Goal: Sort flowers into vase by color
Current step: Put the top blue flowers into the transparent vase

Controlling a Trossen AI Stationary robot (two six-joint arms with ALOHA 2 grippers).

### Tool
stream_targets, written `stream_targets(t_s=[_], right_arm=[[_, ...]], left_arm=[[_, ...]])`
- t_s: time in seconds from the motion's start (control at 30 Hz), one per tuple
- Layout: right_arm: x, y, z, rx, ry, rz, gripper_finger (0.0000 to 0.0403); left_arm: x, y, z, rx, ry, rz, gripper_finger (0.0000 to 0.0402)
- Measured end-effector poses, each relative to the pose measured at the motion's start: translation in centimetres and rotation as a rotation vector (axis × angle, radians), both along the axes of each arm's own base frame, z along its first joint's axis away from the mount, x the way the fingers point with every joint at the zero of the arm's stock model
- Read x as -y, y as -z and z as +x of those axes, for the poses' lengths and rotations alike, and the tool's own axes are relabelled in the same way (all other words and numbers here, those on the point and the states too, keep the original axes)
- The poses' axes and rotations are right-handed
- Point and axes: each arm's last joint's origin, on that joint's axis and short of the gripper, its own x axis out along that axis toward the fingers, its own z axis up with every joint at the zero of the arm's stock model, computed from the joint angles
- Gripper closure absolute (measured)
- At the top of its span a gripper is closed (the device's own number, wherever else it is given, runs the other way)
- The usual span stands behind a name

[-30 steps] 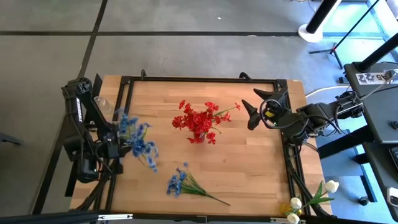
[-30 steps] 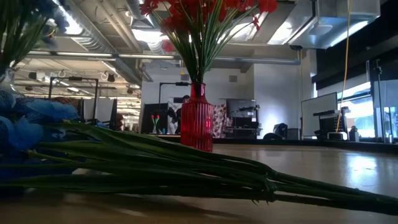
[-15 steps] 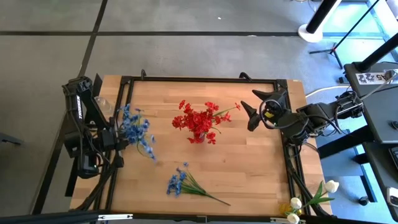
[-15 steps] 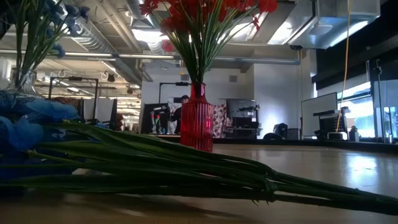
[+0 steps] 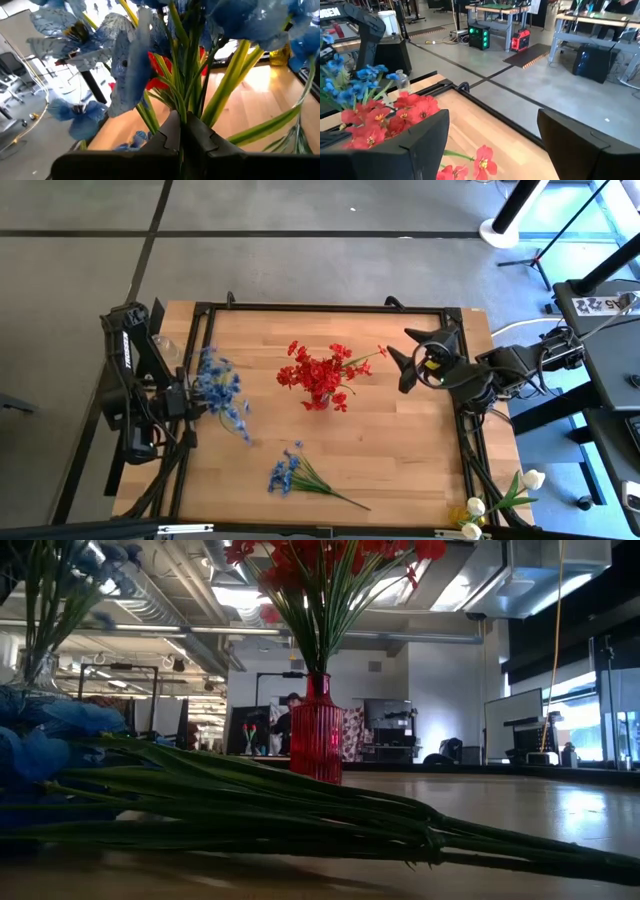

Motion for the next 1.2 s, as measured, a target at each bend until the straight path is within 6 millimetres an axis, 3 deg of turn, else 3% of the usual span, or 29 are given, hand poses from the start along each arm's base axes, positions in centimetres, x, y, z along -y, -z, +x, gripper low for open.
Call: stream_targets(t_s=[0.33,0.53,0.73,1.2], right_arm=[[0.0,0.2,0.0,0.001,-0.005,0.027,0.0100],[-0.1,0.3,0.0,-0.010,-0.049,0.051,0.0100],[-0.2,0.3,0.1,-0.021,-0.091,0.074,0.0100],[-0.7,1.7,0.9,-0.143,-0.131,0.057,0.0100]], left_arm=[[-0.6,3.3,-0.2,0.015,-0.038,-0.034,0.0401],[-1.0,4.6,-0.5,-0.089,-0.051,-0.062,0.0397],[-2.2,4.8,-1.0,-0.193,-0.117,-0.130,0.0364],[-3.7,4.7,-2.2,-0.408,-0.270,-0.507,0.0267]])
